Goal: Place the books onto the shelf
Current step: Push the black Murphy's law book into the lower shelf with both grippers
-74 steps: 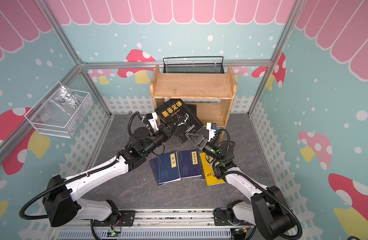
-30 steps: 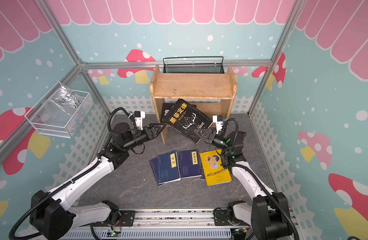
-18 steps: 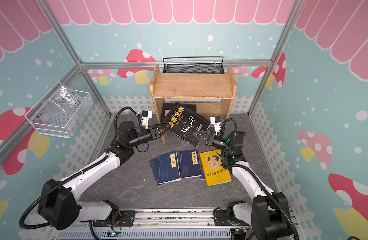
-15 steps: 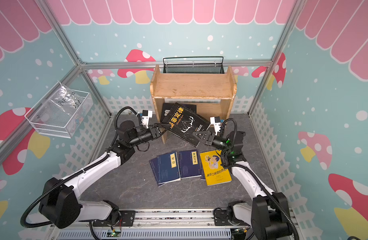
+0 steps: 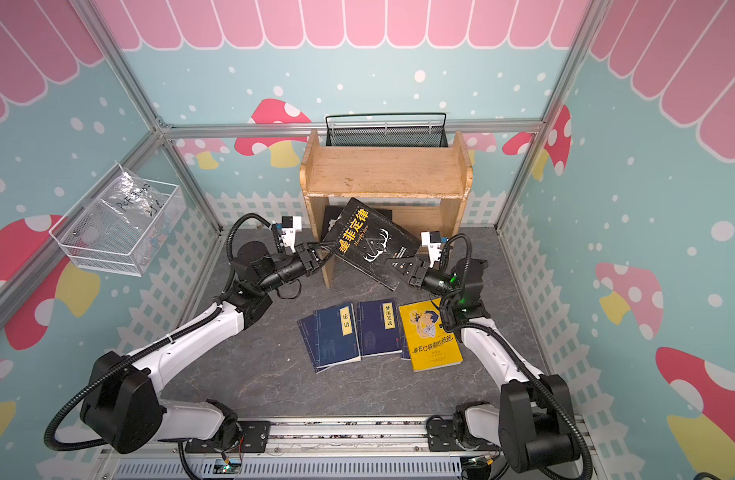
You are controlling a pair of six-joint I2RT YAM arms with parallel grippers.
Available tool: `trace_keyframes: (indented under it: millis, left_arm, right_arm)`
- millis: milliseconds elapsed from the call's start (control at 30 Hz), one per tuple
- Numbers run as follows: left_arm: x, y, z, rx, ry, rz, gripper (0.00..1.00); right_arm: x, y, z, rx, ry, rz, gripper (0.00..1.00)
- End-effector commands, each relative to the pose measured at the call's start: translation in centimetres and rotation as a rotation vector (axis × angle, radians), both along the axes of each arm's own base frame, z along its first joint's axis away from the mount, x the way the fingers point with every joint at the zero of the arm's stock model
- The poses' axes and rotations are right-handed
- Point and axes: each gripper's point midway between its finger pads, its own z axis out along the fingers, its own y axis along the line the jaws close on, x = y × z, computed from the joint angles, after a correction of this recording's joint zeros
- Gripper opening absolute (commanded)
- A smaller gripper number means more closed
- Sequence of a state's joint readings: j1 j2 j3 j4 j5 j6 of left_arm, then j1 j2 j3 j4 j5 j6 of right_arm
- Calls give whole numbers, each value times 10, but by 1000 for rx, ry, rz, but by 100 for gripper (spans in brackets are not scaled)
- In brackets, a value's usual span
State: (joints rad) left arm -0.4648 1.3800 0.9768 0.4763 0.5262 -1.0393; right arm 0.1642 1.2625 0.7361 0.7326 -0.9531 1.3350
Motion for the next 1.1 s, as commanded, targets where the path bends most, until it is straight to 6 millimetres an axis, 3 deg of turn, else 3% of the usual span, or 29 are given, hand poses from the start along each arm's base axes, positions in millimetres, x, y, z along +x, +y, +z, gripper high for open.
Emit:
trace_keyframes:
  millis: [0, 100, 200, 367, 600, 1067]
  left_arm:
    - [9, 14, 2, -61, -7, 116, 0]
    - [16, 24, 2, -149, 10, 175, 0]
    - [25, 27, 12, -236, 7, 199, 0]
    - [43, 29, 27, -314, -3, 236, 0]
    - [69, 35, 31, -382, 2, 319, 0]
    - [90, 30, 5, -242, 57, 411, 0]
  right_arm:
    - [9, -2, 30, 27, -104, -44, 54]
    - [15, -5, 31, 34, -109, -81, 65]
    - [19, -8, 32, 38, -114, -118, 68]
    - [26, -13, 22, -8, -96, -175, 70]
    - [34, -20, 13, -69, -85, -245, 70]
    - [59, -32, 9, -221, -137, -404, 70]
